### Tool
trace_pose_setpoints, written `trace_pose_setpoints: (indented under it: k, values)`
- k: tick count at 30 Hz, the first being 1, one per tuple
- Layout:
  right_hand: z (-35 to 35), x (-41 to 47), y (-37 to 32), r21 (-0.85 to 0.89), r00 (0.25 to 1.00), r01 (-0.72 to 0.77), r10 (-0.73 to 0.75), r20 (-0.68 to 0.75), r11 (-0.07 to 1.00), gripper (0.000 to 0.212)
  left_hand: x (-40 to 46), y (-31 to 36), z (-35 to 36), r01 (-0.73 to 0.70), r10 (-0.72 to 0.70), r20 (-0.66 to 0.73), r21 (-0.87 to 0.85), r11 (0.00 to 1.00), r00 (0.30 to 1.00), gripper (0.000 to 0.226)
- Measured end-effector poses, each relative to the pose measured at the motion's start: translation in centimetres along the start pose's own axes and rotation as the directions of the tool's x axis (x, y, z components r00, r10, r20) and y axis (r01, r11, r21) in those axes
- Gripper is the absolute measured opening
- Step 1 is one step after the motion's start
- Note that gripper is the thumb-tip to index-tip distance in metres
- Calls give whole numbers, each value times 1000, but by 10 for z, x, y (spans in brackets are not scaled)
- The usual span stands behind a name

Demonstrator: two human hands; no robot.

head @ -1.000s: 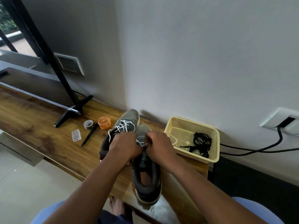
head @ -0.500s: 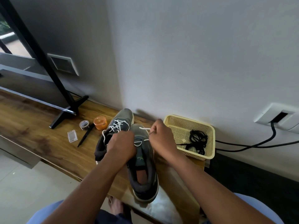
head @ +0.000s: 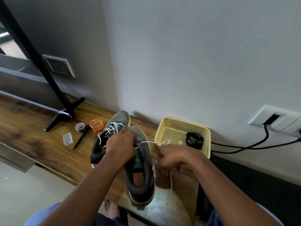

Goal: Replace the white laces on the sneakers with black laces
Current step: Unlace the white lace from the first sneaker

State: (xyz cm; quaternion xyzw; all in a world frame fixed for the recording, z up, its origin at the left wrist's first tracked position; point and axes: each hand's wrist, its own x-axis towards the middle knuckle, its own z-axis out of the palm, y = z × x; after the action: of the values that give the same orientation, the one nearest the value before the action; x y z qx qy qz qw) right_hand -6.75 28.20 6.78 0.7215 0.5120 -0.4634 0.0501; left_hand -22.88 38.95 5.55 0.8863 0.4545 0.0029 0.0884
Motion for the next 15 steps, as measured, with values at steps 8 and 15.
trace_pose_setpoints:
  k: [8,15]
  values:
    - [11,22,-15,-222,895,70,-160,-416,972,63,5,-6,-4,22,-40,-156,-116,993,987,8]
    - [17,24,-18,-212,885,39,-132,-446,976,41,18,-30,-22,166,-325,-274,-476,864,905,18]
